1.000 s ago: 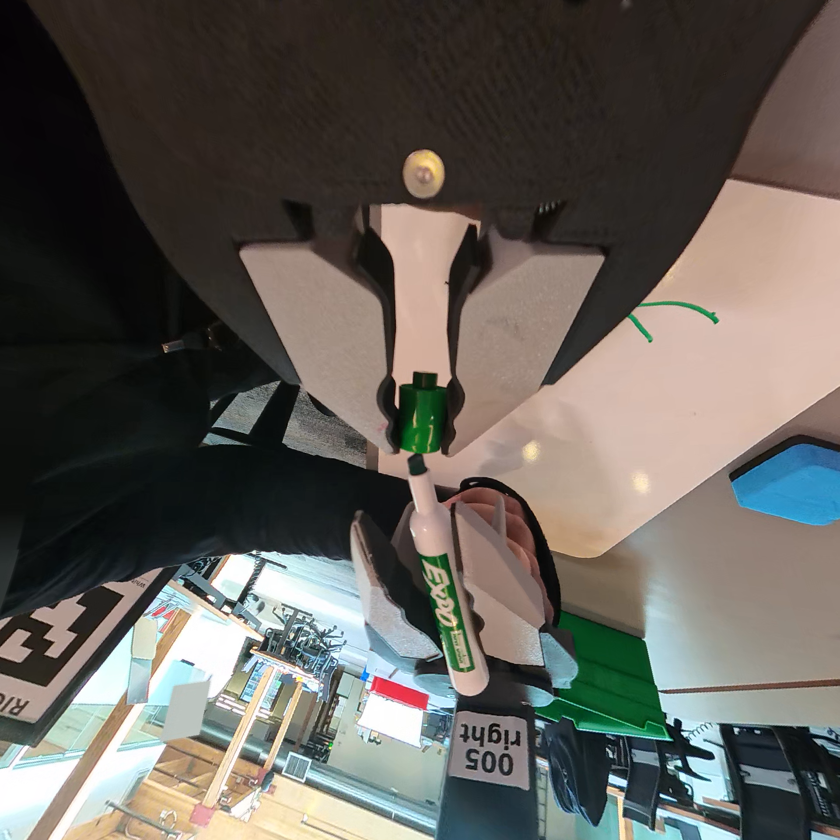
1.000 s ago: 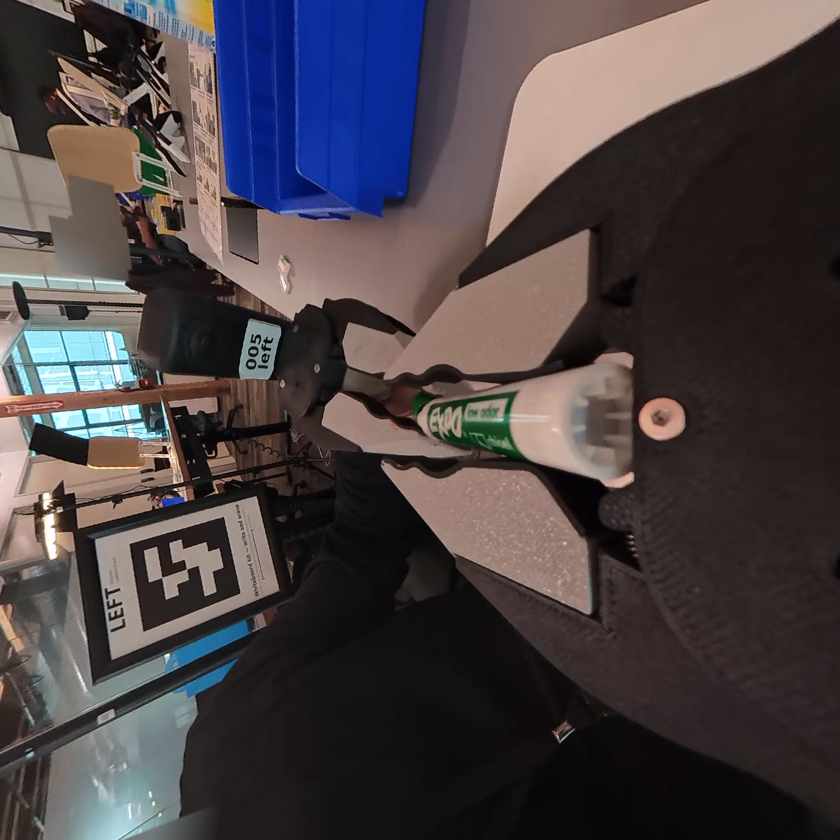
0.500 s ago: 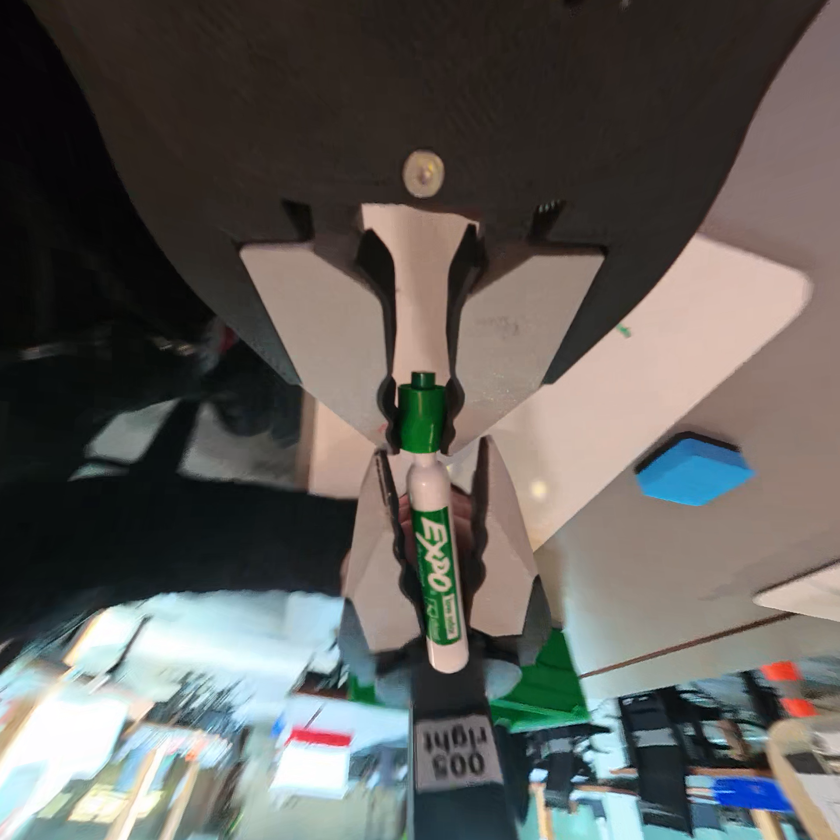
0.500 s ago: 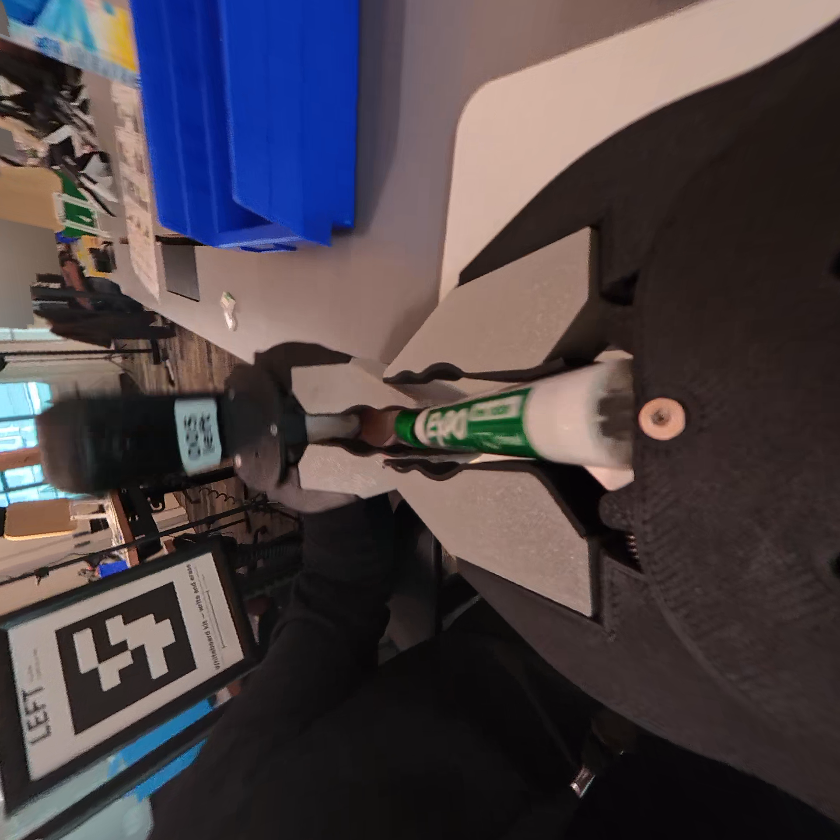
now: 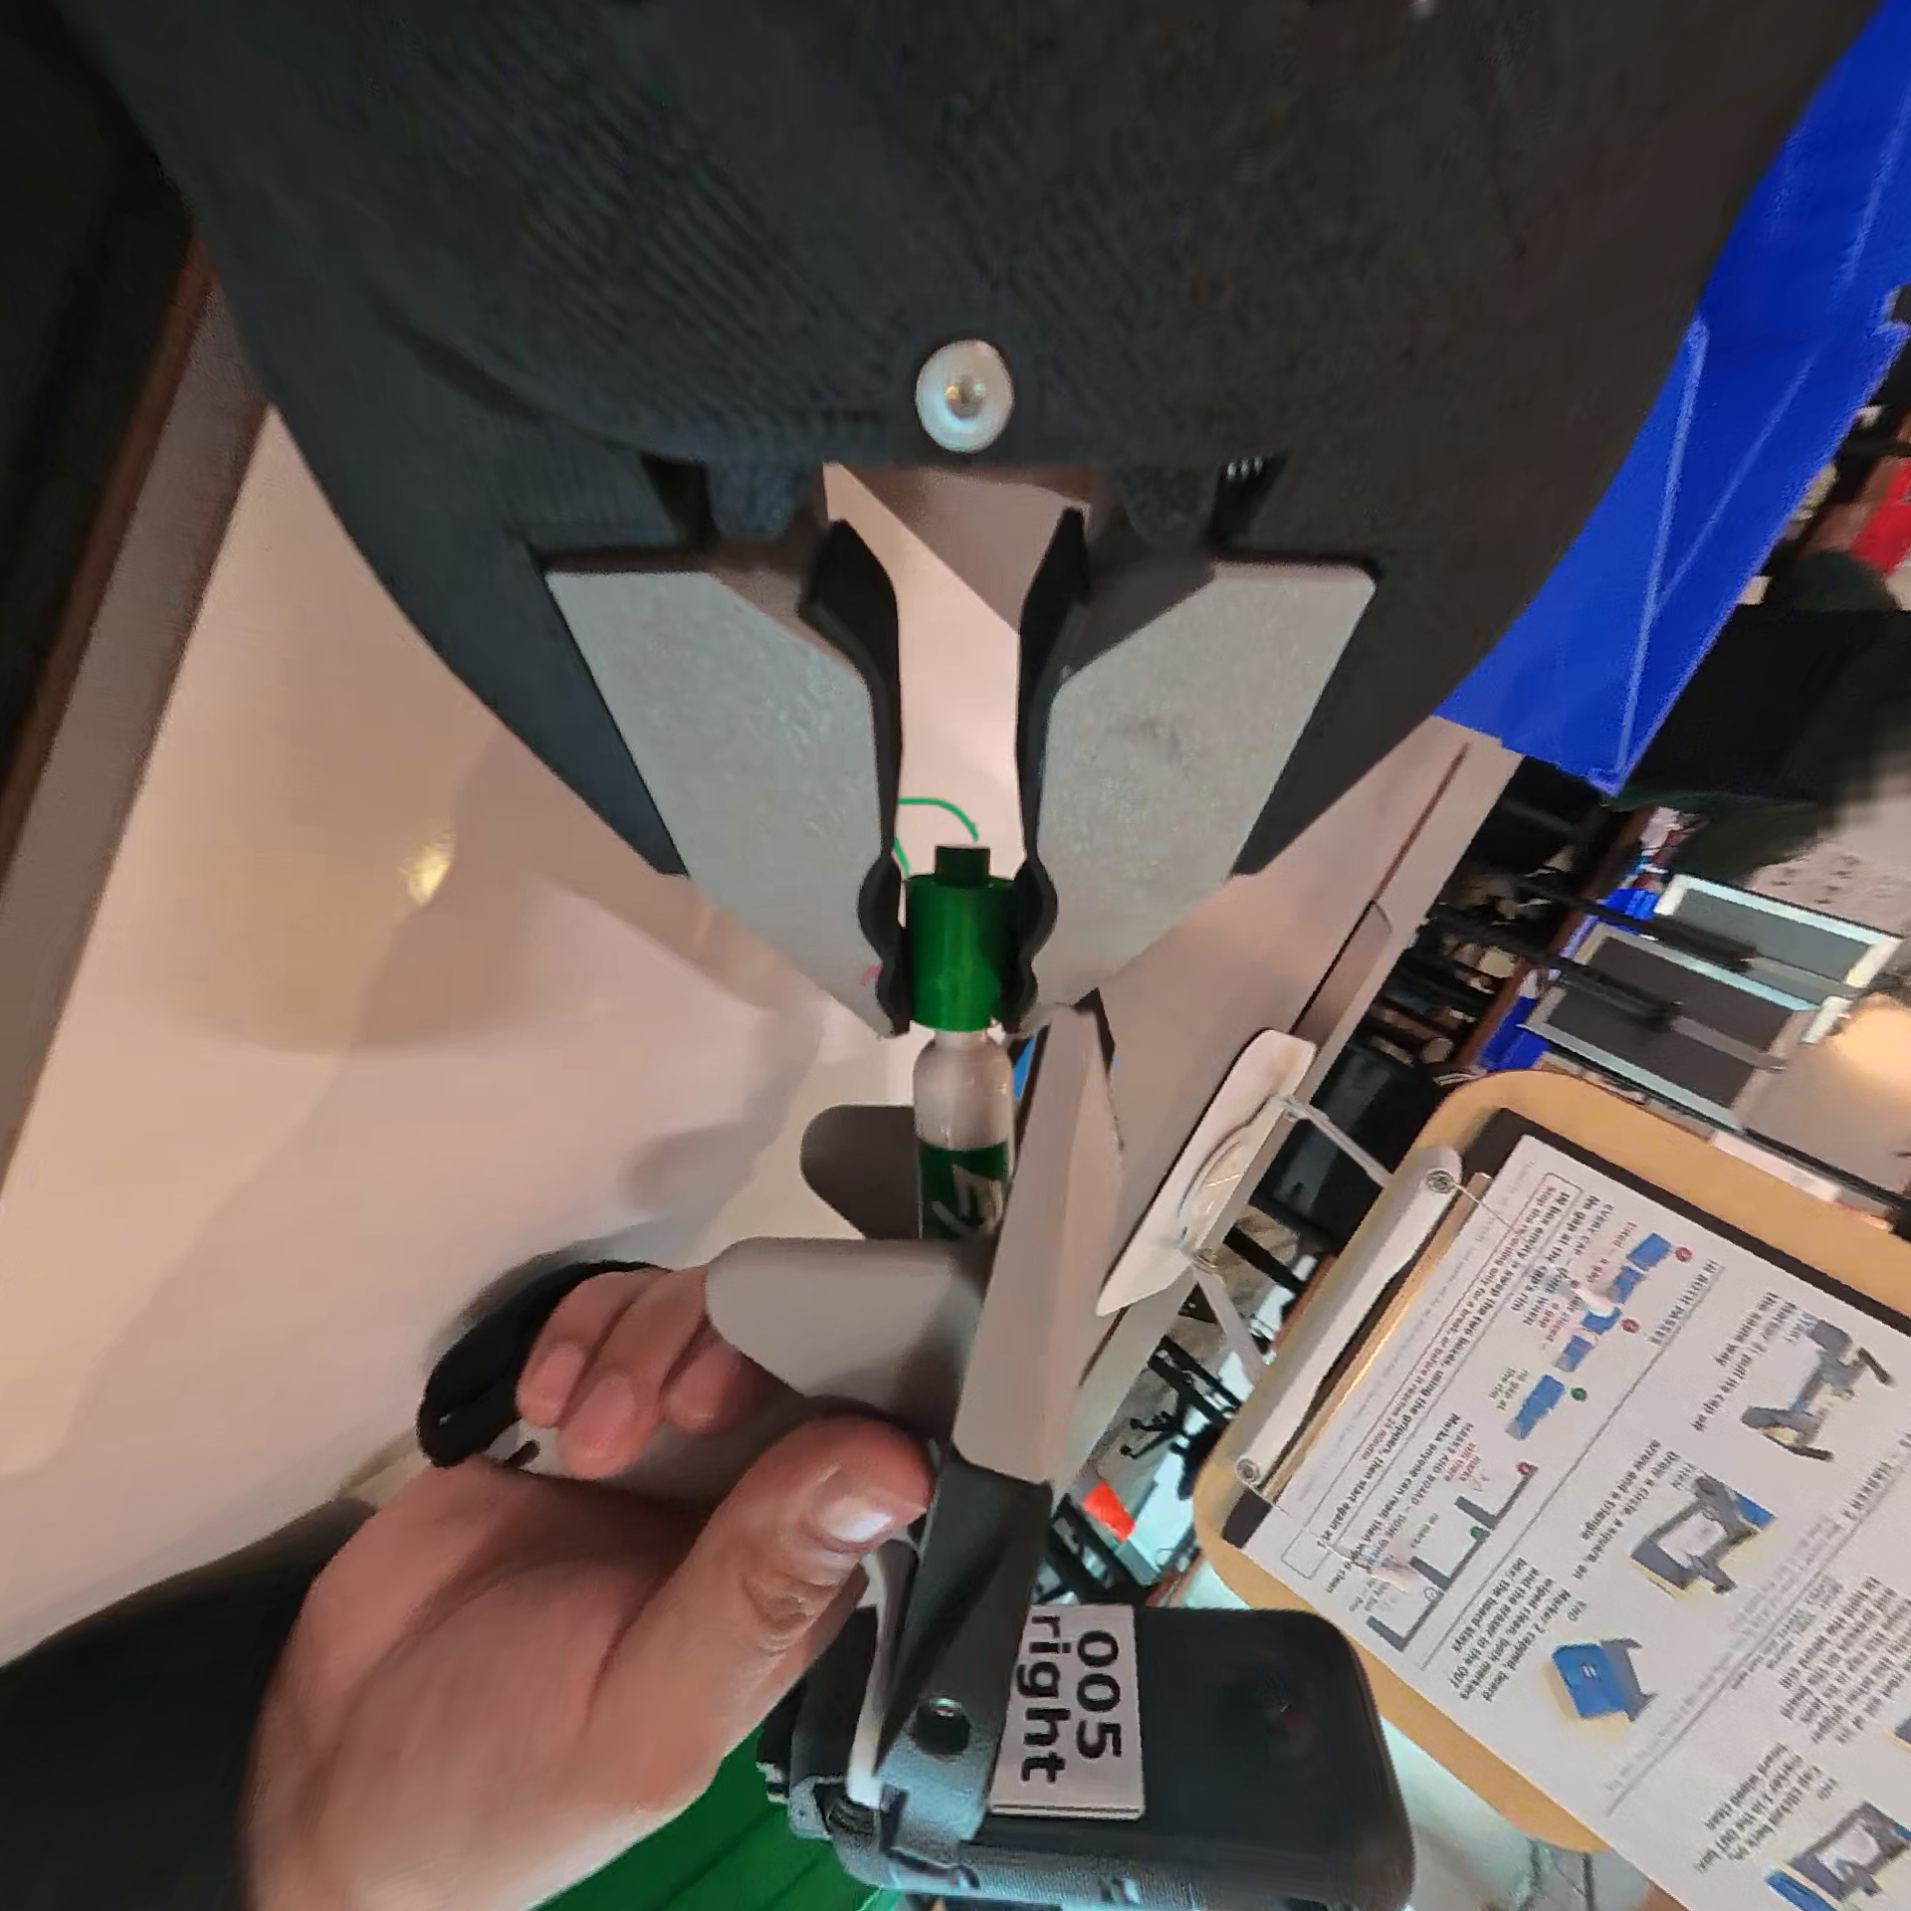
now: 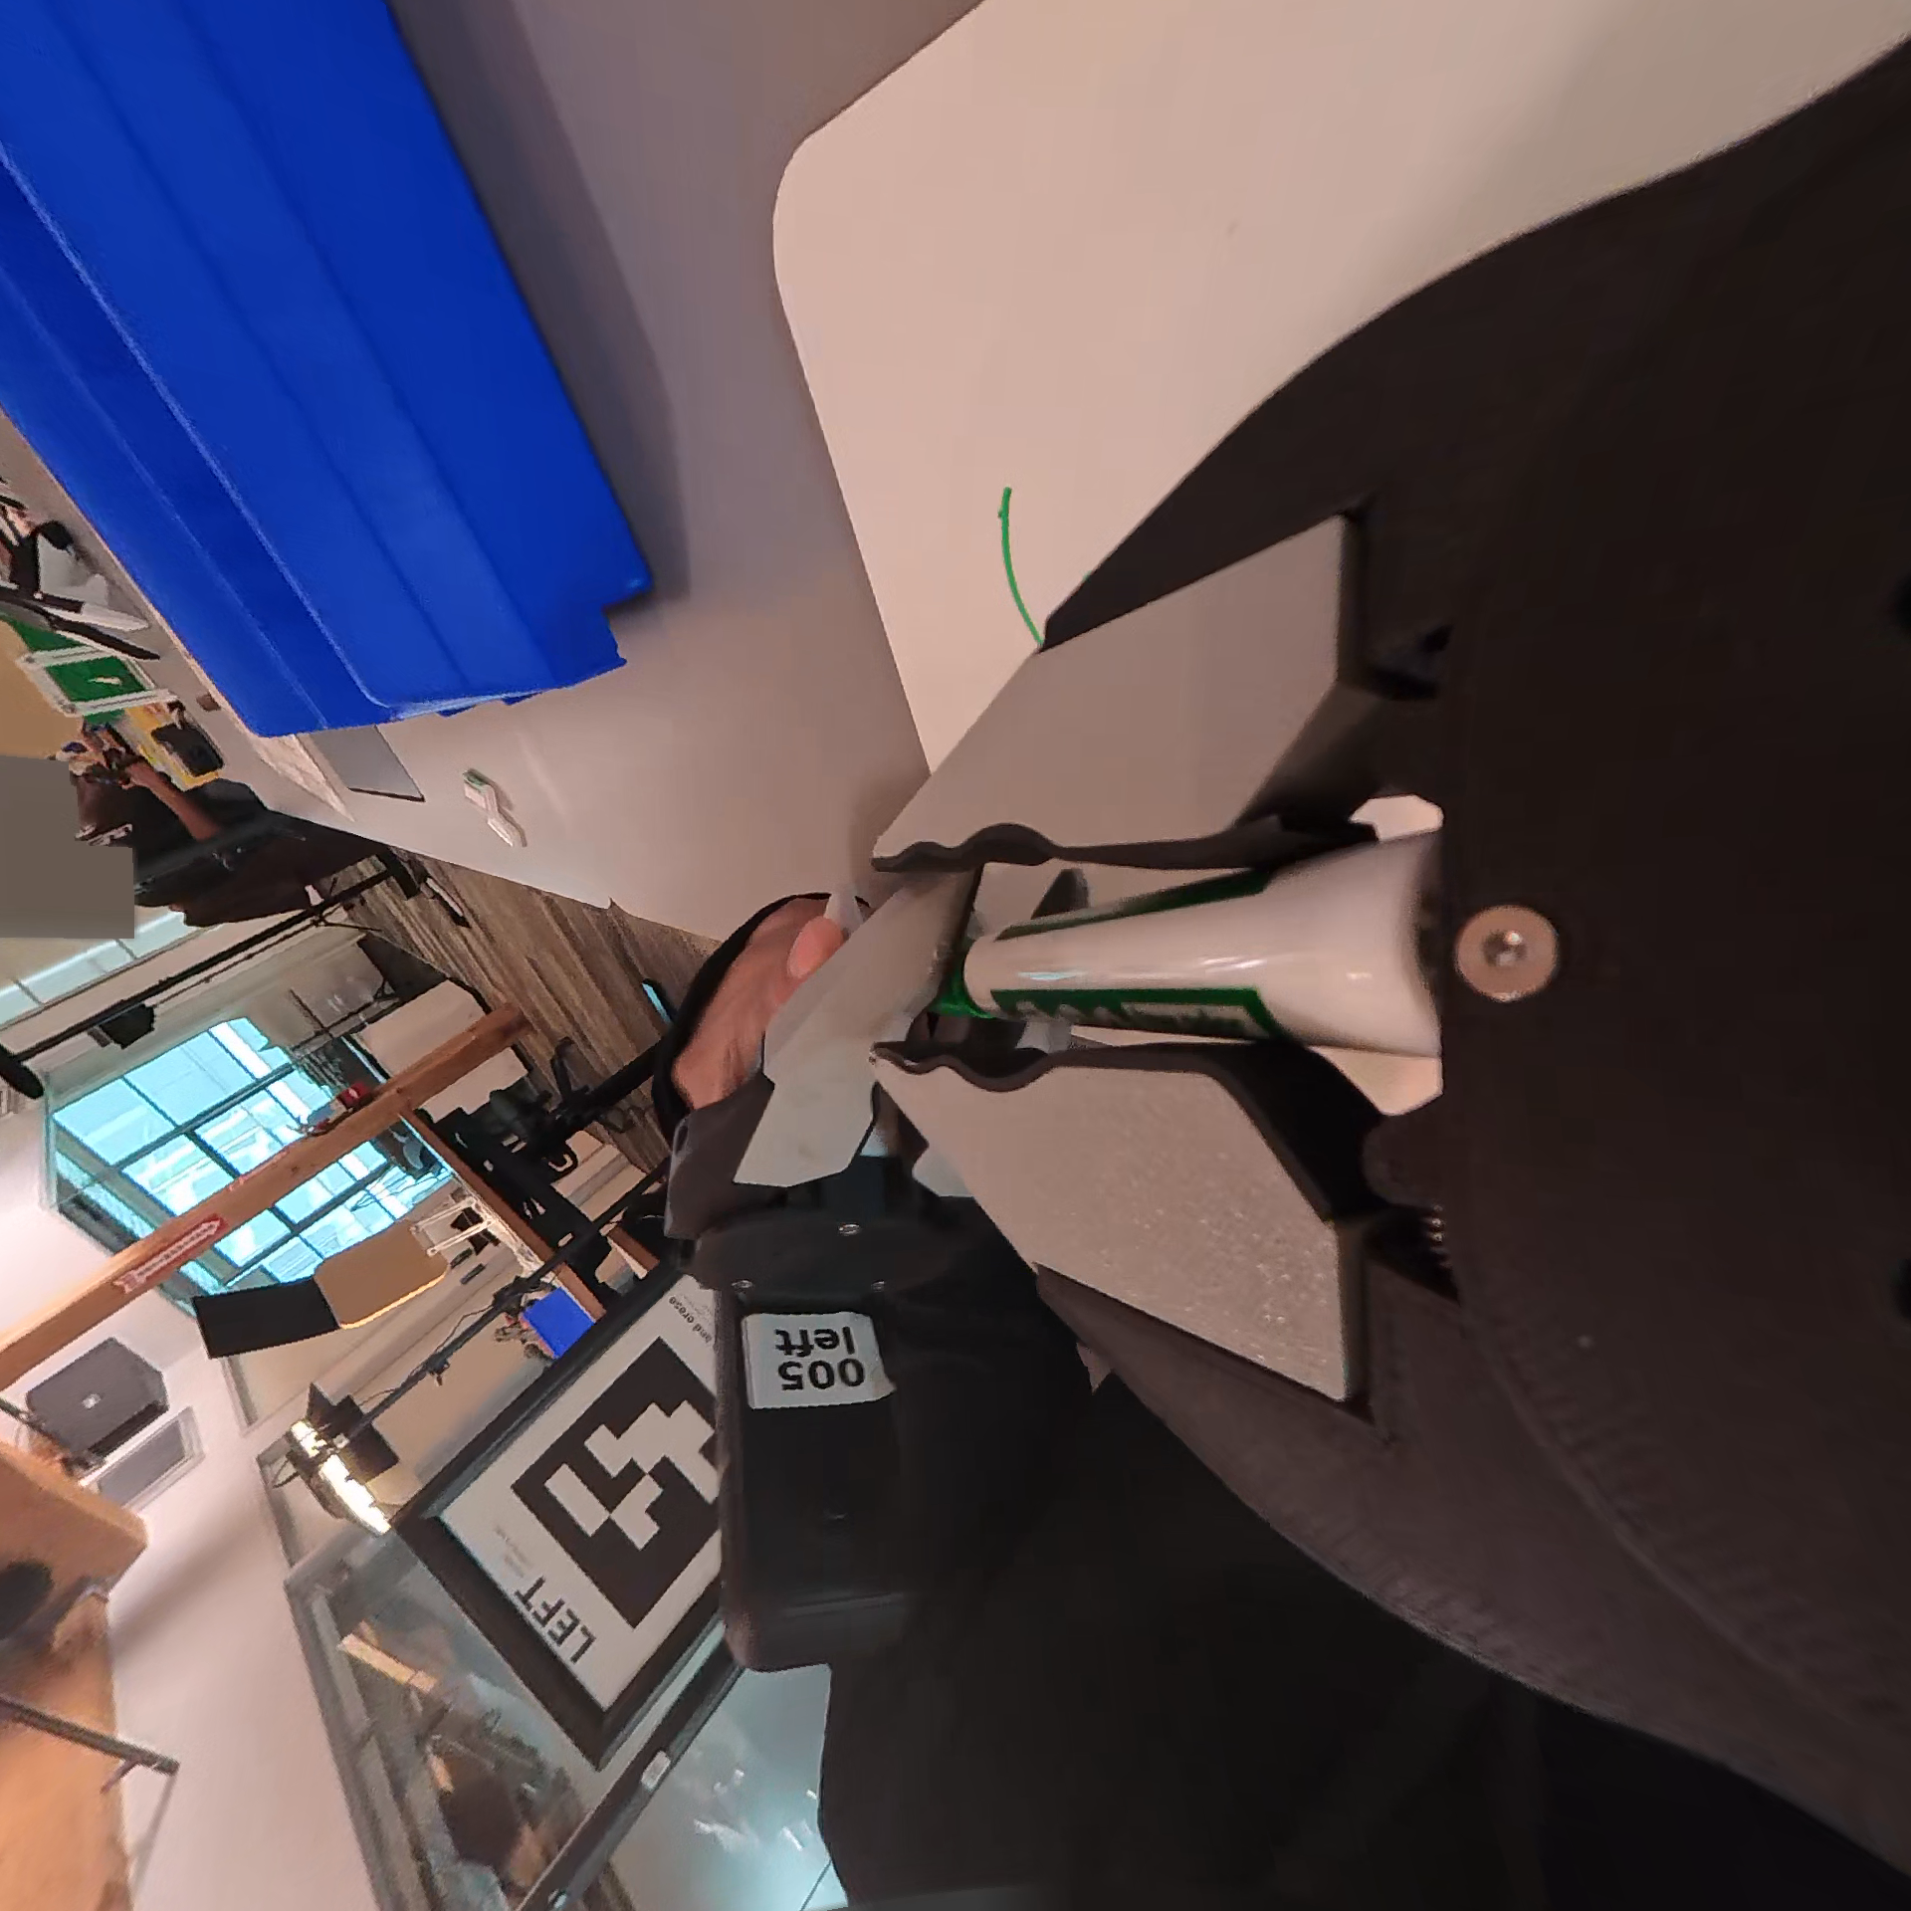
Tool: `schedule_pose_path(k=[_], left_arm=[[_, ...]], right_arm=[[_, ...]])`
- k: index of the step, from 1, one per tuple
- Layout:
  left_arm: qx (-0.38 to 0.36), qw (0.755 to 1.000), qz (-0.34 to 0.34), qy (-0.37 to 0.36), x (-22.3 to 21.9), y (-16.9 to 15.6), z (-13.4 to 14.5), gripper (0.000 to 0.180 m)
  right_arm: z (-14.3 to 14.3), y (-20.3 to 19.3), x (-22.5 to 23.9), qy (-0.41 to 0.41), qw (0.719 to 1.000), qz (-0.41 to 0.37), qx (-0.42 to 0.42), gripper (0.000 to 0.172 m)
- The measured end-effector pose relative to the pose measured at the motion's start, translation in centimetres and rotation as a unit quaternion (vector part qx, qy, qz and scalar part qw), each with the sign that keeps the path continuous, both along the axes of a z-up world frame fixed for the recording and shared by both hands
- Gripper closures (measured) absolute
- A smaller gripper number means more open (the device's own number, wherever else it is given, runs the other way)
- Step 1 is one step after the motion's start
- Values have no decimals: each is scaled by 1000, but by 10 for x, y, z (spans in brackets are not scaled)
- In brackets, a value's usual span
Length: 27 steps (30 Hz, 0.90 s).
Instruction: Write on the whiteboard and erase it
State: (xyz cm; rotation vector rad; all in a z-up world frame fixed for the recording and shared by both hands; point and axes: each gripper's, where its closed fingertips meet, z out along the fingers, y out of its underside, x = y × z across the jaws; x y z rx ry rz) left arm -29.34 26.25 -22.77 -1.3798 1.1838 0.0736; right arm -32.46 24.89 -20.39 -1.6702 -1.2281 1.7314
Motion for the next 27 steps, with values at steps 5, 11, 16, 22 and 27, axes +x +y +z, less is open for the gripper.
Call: schedule_pose_path(k=[5,11,16,22,27], left_arm=[[65,997,28,21,1,5,5,165],[124,989,73,24,2,9,11,165],[110,989,97,-11,1,11,13,165],[110,990,81,10,15,6,5,165],[116,990,85,9,17,8,7,165]], right_arm=[[7,1,3,14,1000,-4,23,142],[10,5,6,22,999,-15,38,138],[22,8,5,60,997,-32,27,133],[55,19,11,165,983,-82,19,147],[69,11,15,218,975,-54,-10,148]])
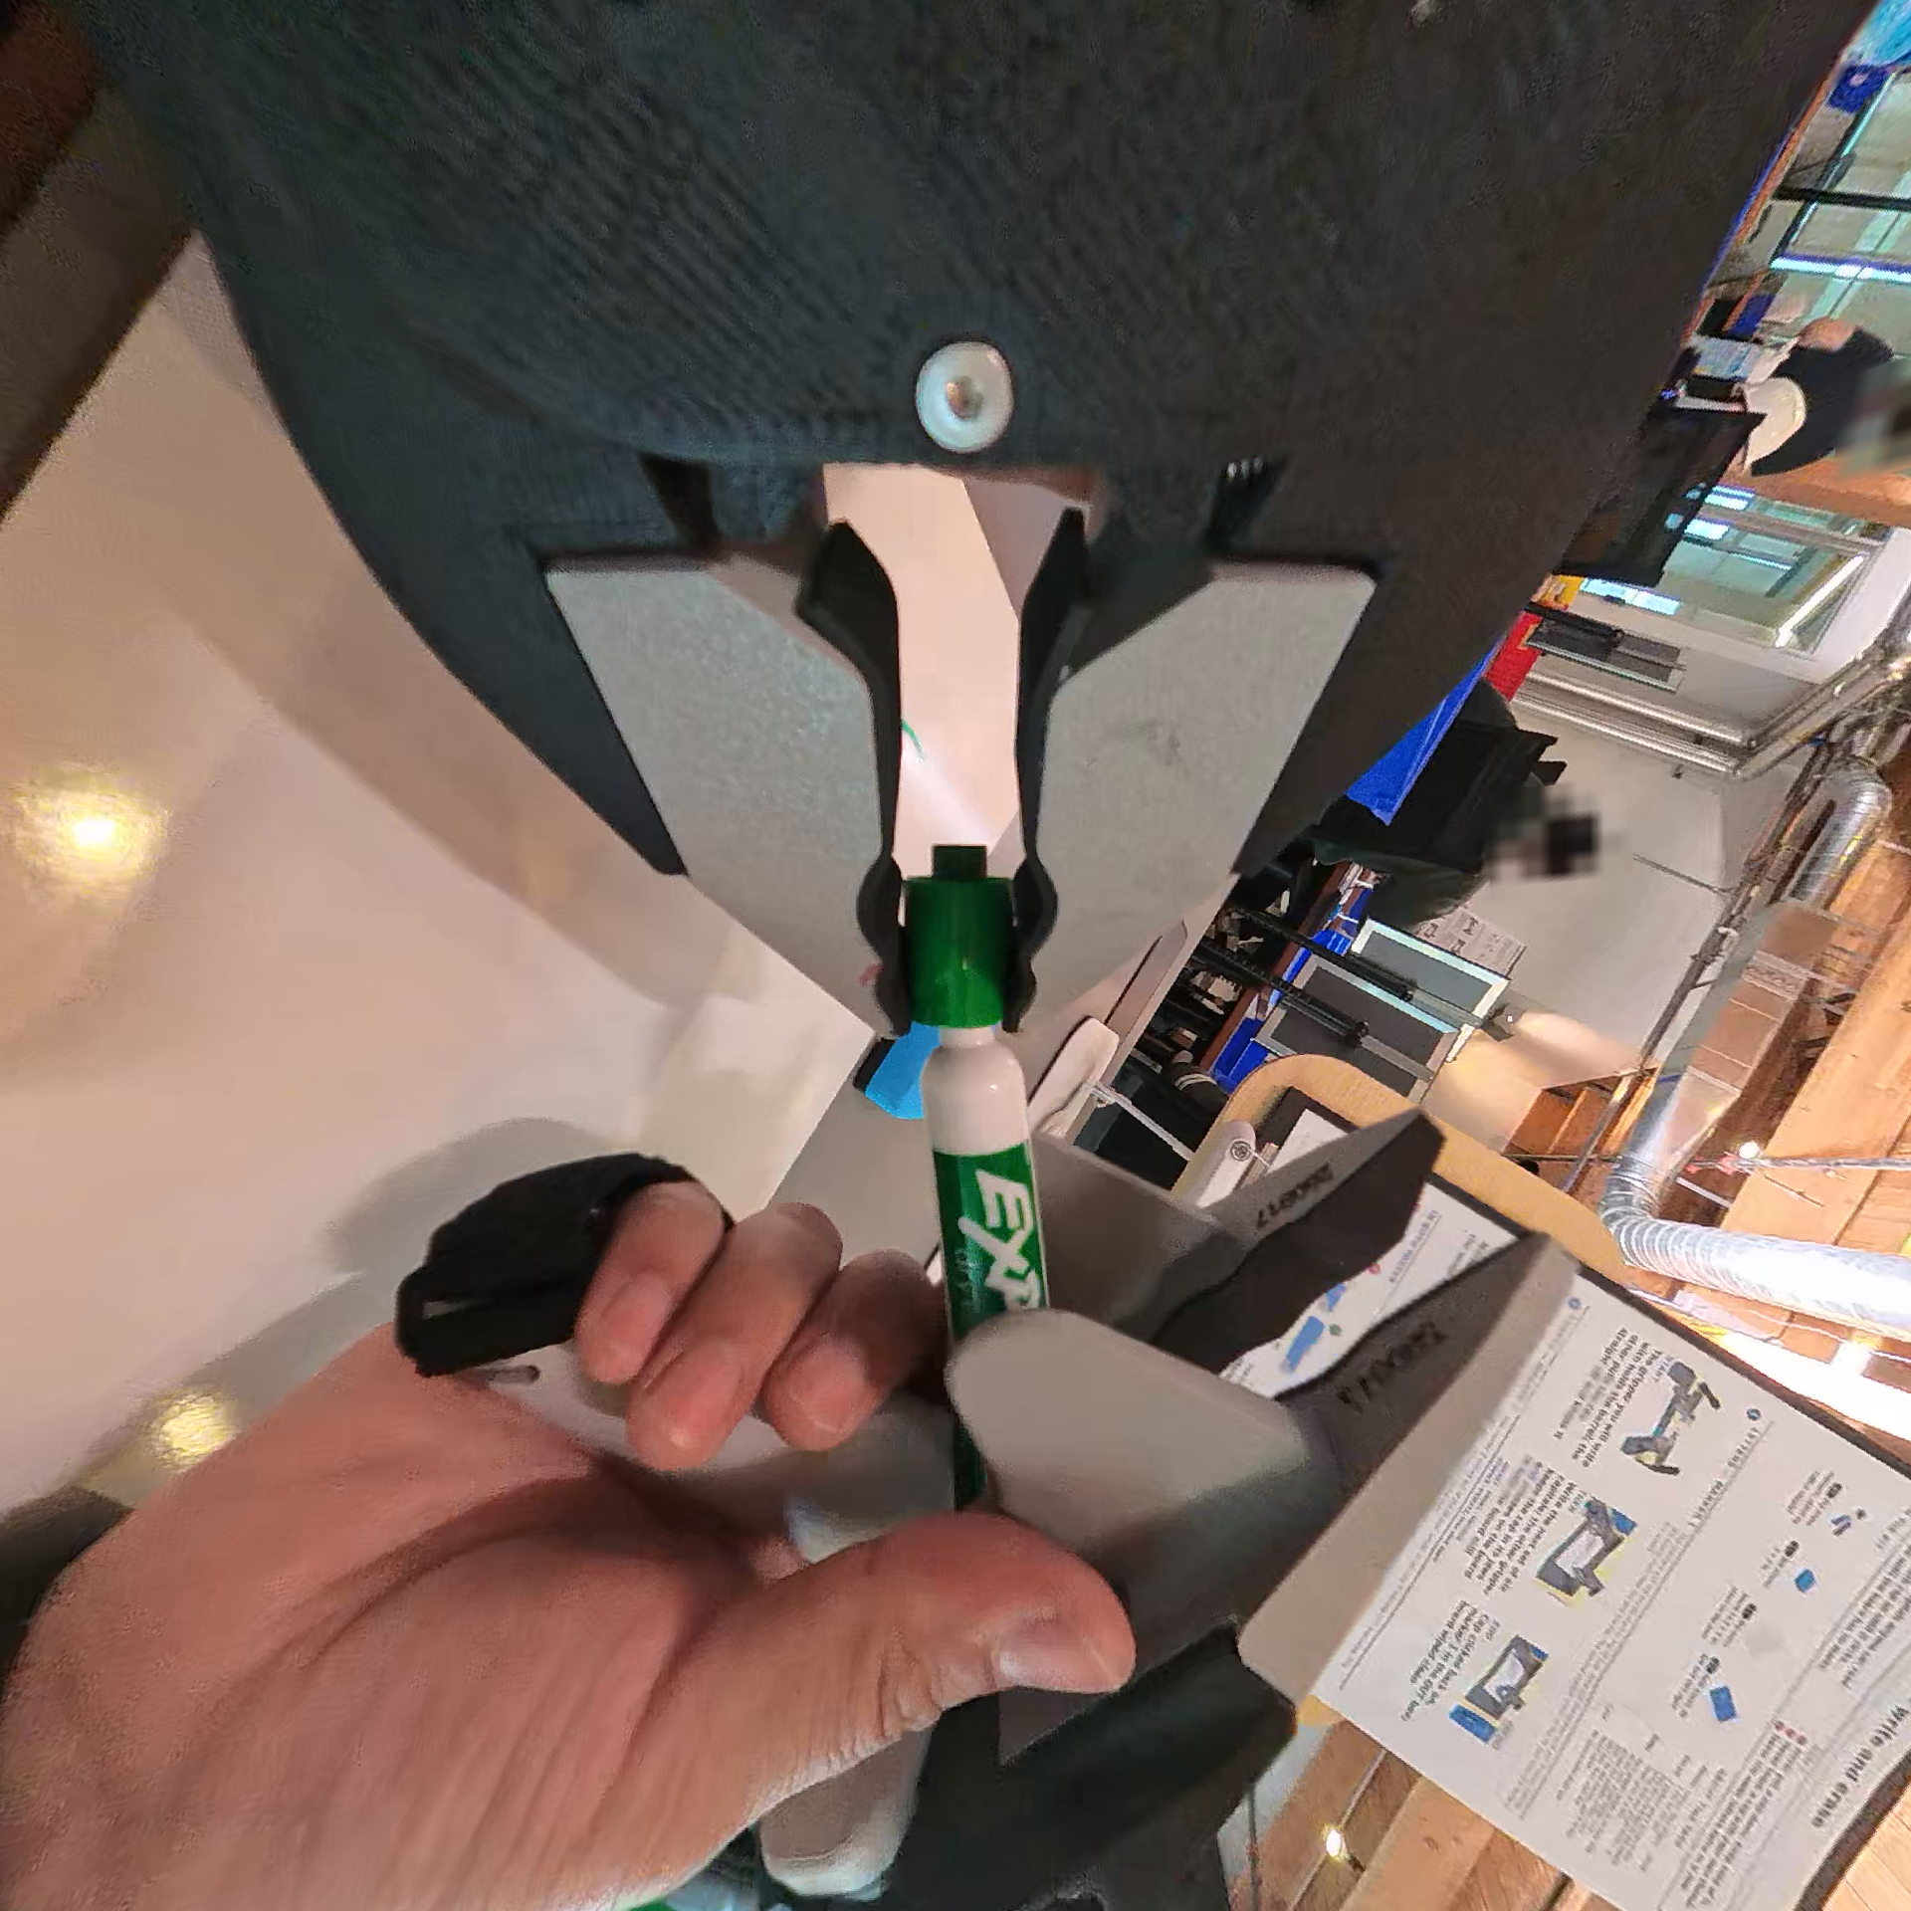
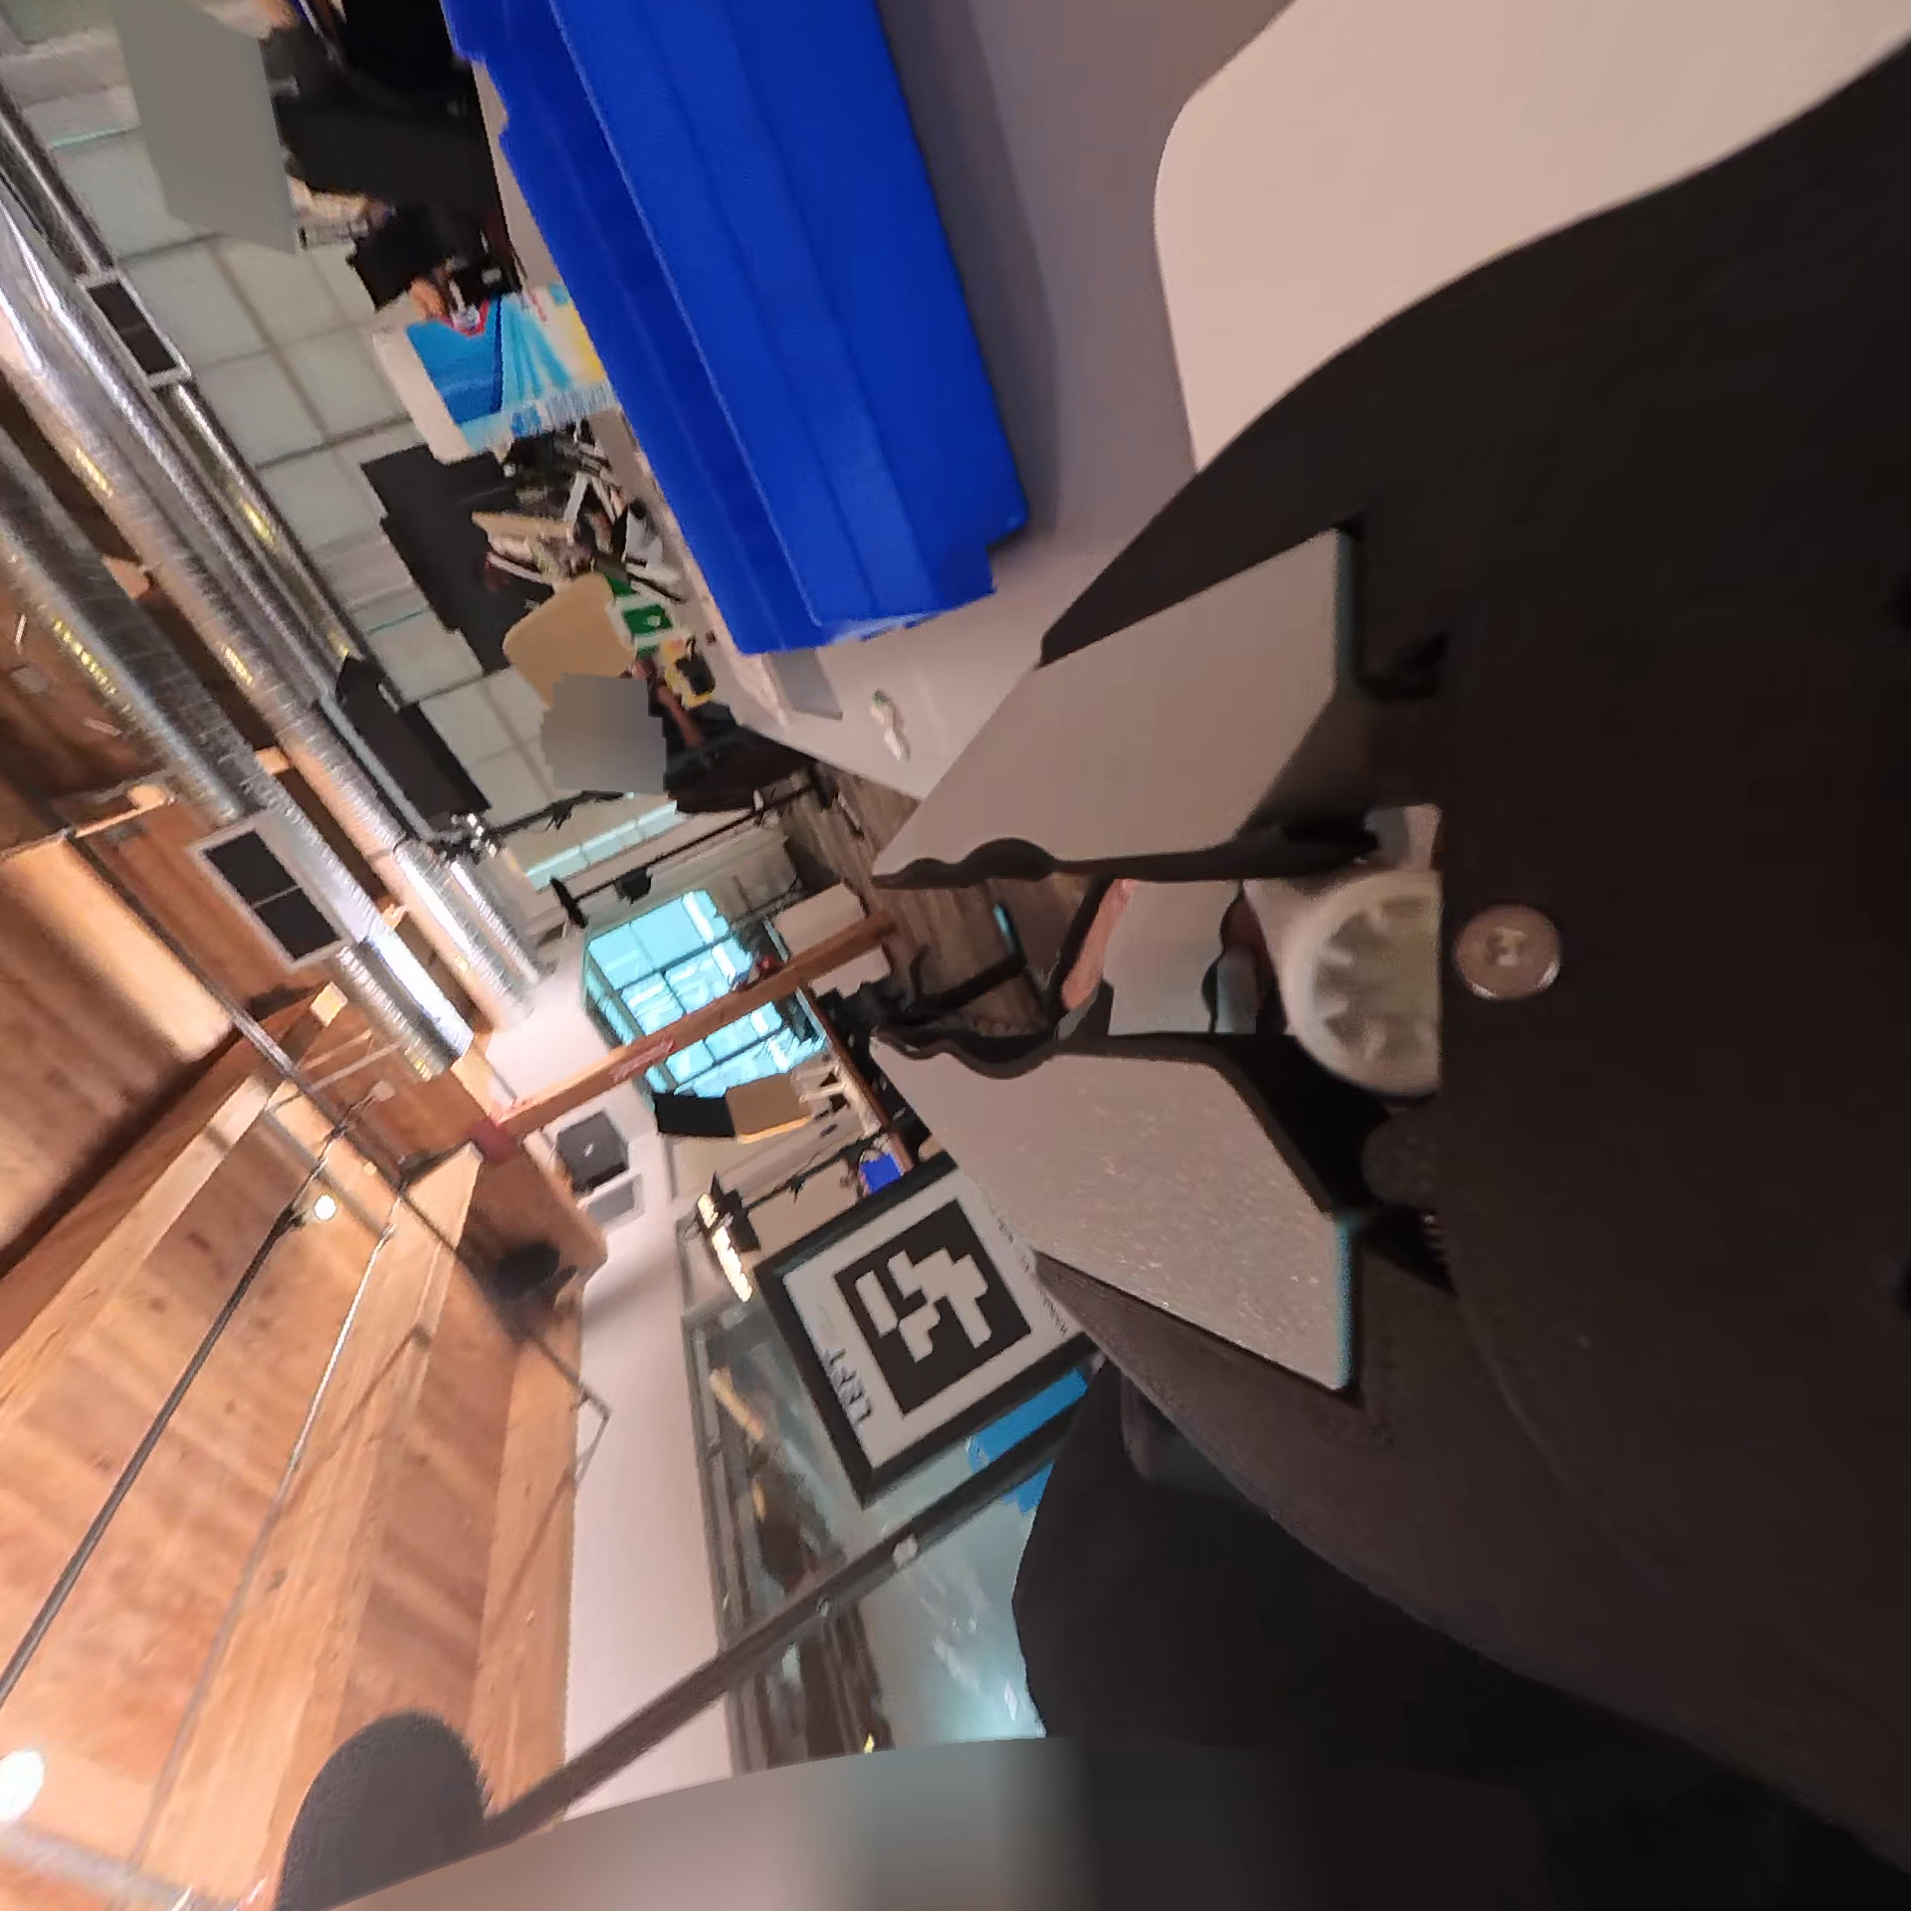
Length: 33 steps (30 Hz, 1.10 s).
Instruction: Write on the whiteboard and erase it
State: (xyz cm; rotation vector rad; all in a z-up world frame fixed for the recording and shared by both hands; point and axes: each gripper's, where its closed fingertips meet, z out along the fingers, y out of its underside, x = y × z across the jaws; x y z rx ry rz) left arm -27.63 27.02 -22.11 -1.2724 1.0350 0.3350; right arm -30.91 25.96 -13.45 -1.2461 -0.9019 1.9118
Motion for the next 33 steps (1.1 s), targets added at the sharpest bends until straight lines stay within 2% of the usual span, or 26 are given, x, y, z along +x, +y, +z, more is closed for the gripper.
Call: schedule_pose_path(k=[4,7,11,18,24,33], left_arm=[[4,1000,9,4,-1,2,-1,165],[10,1000,9,-2,-2,1,3,165],[13,1000,13,-4,-3,3,4,165],[20,999,21,14,-8,4,1,165],[24,999,31,22,-12,7,0,165],[21,999,27,14,-11,6,1,165]], right_arm=[[-1,1,-4,2,1000,2,-17,144],[-15,6,-11,-50,998,-32,13,138],[-24,2,-13,-90,992,-48,70,142],[-46,-5,-11,-164,982,-6,97,143],[-60,-4,-10,-205,976,11,77,143],[-61,-6,-8,-214,975,19,62,144]])
